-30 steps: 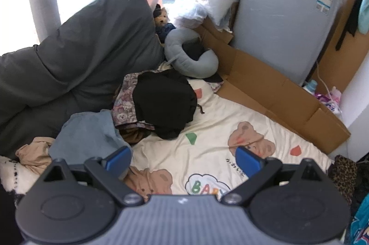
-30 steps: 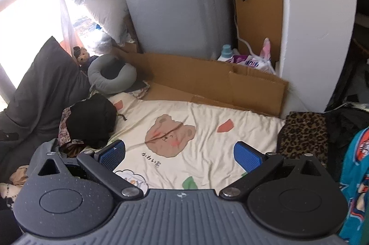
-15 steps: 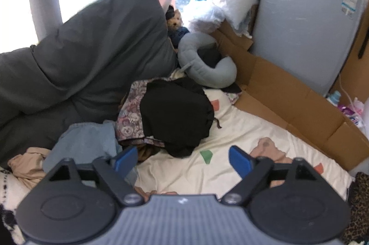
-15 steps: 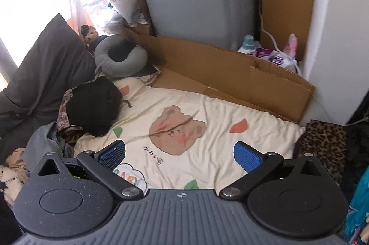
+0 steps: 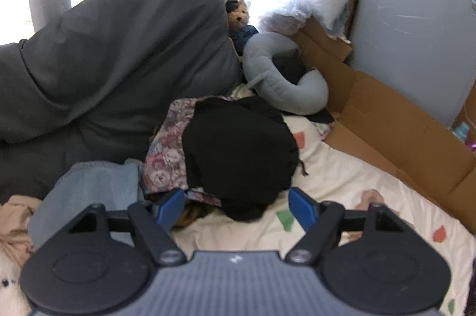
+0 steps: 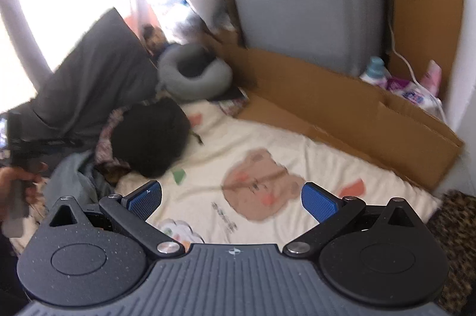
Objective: Fold clothes
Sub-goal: 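Lower the left tool onto the black shorts and close its fingers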
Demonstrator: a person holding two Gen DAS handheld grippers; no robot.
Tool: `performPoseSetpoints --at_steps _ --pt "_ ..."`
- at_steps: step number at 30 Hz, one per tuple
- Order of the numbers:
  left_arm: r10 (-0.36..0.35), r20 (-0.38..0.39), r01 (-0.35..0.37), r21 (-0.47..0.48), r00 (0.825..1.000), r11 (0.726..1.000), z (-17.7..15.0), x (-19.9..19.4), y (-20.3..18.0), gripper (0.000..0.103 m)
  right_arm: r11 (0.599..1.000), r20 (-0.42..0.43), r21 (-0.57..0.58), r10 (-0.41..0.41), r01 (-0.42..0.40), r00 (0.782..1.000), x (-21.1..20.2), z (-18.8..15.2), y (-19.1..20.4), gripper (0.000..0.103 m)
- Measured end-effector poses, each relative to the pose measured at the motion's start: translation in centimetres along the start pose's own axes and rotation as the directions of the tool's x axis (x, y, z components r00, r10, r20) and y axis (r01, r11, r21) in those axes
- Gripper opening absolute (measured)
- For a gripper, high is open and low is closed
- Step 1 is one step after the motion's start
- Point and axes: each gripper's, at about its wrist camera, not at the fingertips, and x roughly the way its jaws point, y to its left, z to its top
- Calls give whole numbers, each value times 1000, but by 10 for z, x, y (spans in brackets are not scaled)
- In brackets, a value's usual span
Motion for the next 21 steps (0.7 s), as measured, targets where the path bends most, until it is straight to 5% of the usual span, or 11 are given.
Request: performPoseSetpoints --at_steps 5,21 --pt "8 16 -7 -10 1000 1000 -5 26 9 79 999 56 -33 10 -8 998 19 -14 -2 103" --pt "67 47 -64 -68 997 996 -28 94 32 79 976 63 -56 214 -210 975 100 -50 21 103"
